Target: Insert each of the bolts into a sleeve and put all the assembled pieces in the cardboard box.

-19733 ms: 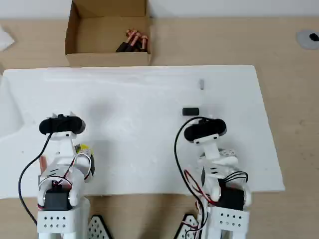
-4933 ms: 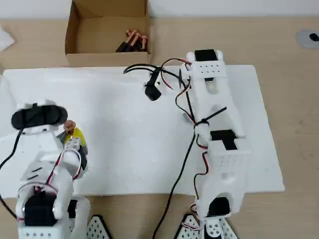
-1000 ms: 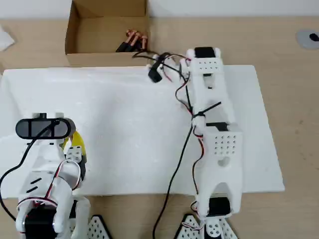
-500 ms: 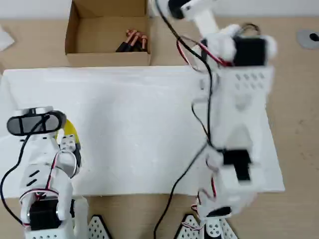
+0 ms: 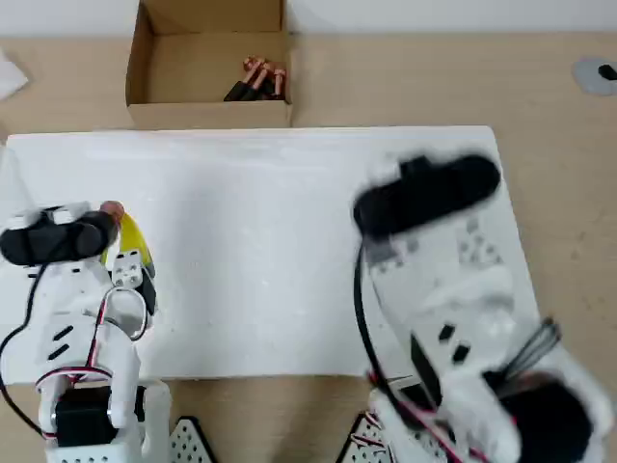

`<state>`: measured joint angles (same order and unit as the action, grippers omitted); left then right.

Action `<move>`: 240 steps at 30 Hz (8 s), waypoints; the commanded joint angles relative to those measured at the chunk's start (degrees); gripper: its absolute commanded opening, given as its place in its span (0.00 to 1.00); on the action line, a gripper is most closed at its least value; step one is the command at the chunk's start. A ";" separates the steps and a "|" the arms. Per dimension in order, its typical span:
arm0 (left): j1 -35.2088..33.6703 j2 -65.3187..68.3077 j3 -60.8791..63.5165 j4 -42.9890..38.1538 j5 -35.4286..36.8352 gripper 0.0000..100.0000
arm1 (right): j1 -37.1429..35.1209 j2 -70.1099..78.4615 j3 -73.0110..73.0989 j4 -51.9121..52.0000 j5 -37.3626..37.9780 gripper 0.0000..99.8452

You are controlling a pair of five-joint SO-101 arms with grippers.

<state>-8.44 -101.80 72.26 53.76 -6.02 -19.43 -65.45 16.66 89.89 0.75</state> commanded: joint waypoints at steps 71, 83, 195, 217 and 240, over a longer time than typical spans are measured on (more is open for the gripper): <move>31.38 30.90 -28.57 -12.40 10.20 0.01 | -24.75 -17.45 60.62 -65.05 -9.49 0.01; 33.32 30.99 -39.38 -1.05 6.15 0.01 | -24.57 -17.89 63.96 -65.49 -9.49 0.01; 34.46 30.46 -31.56 1.05 8.09 0.01 | -24.48 -17.89 63.96 -67.52 -11.34 0.01; 25.49 30.90 -45.63 17.49 13.27 0.16 | -20.79 -16.13 61.49 -65.14 -11.52 0.01; -0.26 30.37 -38.59 23.74 -0.88 0.00 | -6.90 80.84 -35.30 -64.18 -5.36 0.01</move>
<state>-7.74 -71.47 31.65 79.60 -6.46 -29.71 4.53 -0.31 25.63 -5.41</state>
